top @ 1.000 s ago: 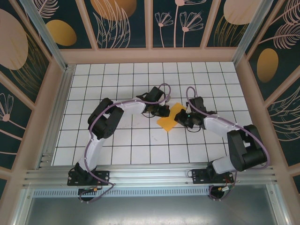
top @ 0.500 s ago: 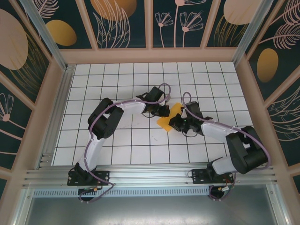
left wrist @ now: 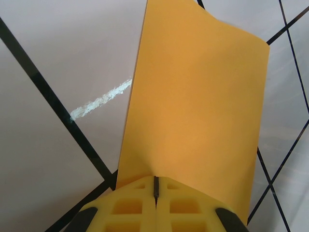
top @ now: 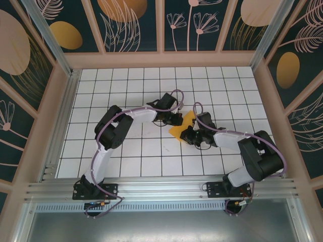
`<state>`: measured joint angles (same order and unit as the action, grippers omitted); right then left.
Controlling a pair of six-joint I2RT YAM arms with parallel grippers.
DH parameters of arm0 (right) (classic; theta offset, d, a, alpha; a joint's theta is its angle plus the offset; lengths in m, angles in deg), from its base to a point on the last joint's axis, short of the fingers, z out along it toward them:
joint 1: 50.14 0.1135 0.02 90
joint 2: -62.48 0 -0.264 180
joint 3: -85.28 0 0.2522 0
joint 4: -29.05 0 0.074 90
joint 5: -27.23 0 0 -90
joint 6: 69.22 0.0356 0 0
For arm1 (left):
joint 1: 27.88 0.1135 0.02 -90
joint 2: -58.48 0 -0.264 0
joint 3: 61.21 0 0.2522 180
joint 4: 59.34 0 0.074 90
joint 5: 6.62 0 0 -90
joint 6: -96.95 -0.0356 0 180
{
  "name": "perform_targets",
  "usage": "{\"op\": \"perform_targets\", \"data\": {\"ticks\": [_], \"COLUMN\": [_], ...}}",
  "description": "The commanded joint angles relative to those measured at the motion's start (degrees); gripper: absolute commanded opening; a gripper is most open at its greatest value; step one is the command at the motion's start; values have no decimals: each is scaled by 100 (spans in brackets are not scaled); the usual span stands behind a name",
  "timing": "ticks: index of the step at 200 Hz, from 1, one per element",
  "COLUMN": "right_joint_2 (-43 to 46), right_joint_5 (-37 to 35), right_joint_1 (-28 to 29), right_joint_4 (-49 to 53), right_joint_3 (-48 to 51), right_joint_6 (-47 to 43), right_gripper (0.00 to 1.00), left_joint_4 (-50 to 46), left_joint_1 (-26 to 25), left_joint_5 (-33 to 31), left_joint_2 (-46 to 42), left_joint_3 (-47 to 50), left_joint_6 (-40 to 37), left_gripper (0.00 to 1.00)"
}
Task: Fold a paper plane with a square sheet of paper (pick it up from the middle)
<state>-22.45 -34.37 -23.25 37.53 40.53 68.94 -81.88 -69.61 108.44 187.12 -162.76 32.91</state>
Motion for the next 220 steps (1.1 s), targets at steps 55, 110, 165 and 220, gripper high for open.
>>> {"op": "perform_targets", "data": {"ticks": [55,110,165,220], "right_joint_2": [-407,-555,-1018,-147], "right_joint_5": [15,-84,-436,-193], "right_joint_1": [54,40,35,53], "right_joint_4": [-502,-616,-242,-171], "right_joint_3": [44,15,4,-49], "right_joint_6": [10,-18,0,-46], "right_gripper": [14,14,12,13], "left_joint_4": [-169,-169,-232,-349], "left_joint_1": [17,24,17,21], "left_joint_5": [-71,-38,-74,-186], "left_joint_2": [314,354,424,464], "left_joint_3": [-107,-156,-246,-342], "left_joint_6": [-8,-63,-90,-119], "left_gripper": [2,2,2,2]}}
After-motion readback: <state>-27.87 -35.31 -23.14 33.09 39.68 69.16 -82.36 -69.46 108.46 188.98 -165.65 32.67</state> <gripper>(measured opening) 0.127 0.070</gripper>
